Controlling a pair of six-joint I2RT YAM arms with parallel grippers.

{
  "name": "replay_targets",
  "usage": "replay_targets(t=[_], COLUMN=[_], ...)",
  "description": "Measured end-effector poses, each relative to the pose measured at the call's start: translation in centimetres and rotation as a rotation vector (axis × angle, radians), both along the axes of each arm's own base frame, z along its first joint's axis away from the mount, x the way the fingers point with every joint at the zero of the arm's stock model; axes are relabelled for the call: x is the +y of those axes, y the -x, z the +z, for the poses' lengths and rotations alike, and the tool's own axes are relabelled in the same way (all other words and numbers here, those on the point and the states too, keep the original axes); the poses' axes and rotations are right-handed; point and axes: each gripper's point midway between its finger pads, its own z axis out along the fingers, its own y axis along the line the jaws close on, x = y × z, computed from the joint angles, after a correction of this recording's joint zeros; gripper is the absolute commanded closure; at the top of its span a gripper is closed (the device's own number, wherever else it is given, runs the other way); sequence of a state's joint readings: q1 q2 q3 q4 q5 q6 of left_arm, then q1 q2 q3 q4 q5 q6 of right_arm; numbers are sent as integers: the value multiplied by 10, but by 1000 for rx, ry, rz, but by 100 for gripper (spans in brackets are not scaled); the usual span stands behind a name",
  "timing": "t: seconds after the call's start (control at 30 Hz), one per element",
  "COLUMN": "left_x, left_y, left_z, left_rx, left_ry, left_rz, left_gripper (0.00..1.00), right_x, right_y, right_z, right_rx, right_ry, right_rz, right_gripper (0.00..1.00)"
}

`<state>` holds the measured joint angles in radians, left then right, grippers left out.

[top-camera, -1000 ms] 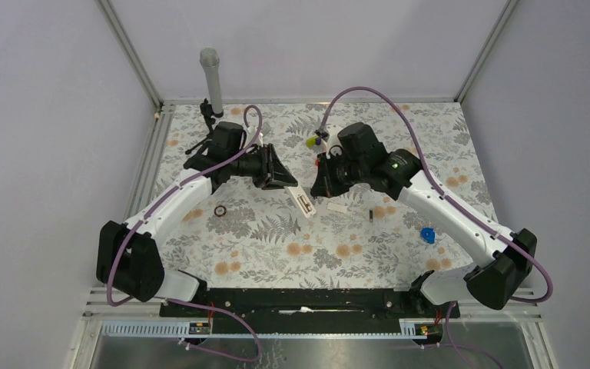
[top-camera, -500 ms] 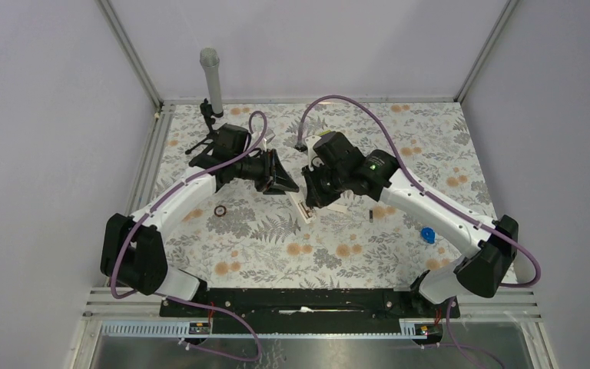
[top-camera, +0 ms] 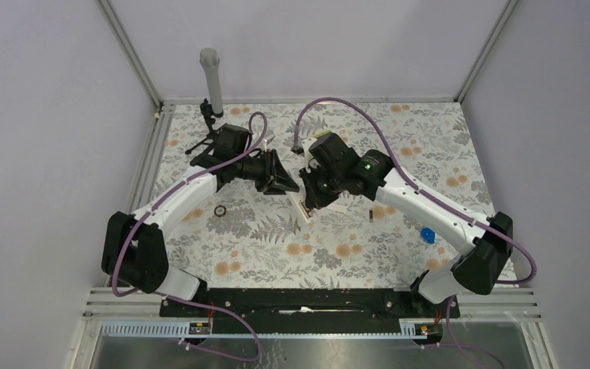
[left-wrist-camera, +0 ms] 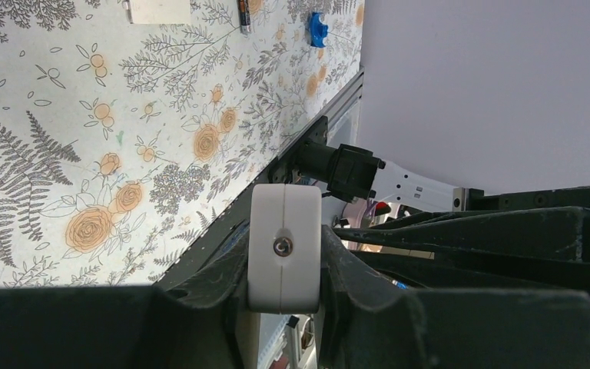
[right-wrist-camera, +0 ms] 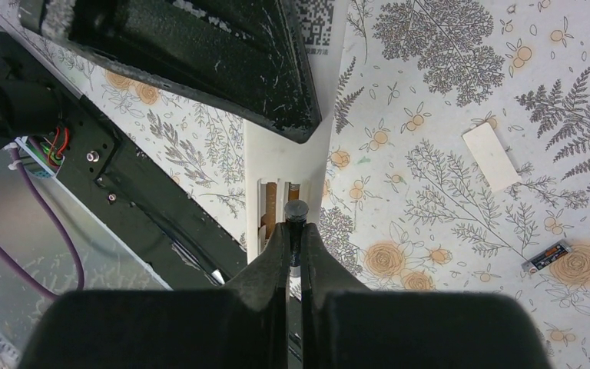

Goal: Load the batteries into the remote control

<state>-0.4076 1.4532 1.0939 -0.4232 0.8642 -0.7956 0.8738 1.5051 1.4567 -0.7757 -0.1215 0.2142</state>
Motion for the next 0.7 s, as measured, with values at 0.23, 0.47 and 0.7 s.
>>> replay_targets(t=[0.23,0.47,0.7], left_x=[-2,-2,-1], left_y=[-2,-2,-3], left_z=[2,1,0], left_rx=[24,28,32], left_ry=[8,7,5], left_rz=[17,23,25], left_gripper=[100,100,100], right_x=[1,0,0], right_y=[0,0,0], right_z=[-3,-7,-8], right_rx=[3,4,5], right_ry=[-1,1,3], right_rz=[-3,-3,-3], right_gripper=[96,93,86])
